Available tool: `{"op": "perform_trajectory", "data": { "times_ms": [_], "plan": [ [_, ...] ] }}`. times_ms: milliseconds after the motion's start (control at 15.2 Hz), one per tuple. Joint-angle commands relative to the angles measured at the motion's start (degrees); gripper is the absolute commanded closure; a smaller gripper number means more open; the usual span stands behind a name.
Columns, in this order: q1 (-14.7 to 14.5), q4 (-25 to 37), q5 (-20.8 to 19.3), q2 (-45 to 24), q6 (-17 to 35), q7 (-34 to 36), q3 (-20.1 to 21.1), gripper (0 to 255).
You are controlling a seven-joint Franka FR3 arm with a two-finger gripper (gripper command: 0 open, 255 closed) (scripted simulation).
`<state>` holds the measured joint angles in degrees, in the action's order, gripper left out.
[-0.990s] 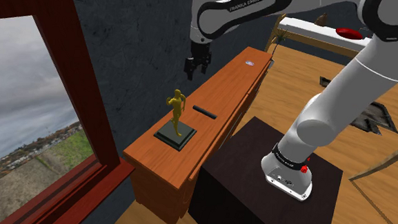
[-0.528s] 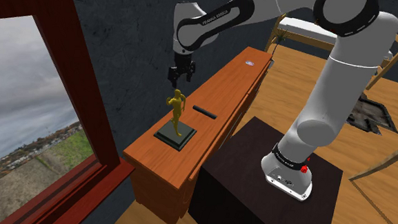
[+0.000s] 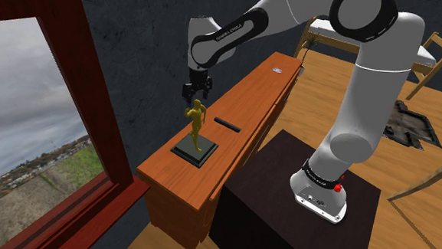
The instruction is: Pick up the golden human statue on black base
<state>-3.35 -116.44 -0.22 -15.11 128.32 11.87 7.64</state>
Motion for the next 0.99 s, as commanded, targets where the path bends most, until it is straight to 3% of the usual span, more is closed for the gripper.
{"op": "perform_trajectory", "data": {
  "times_ms": [0,132,198,924],
  "plan": [
    [-0.08,-0.24,-0.21,-1.41,1.66,0.12,-0.07,0],
    [-0.08,-0.24,-0.21,-1.4,1.66,0.12,-0.07,0],
    [-0.09,-0.14,-0.21,-1.43,1.58,0.13,-0.07,255],
    [-0.03,0.14,-0.06,-0.46,0.34,0.06,-0.01,255]
  ]
}}
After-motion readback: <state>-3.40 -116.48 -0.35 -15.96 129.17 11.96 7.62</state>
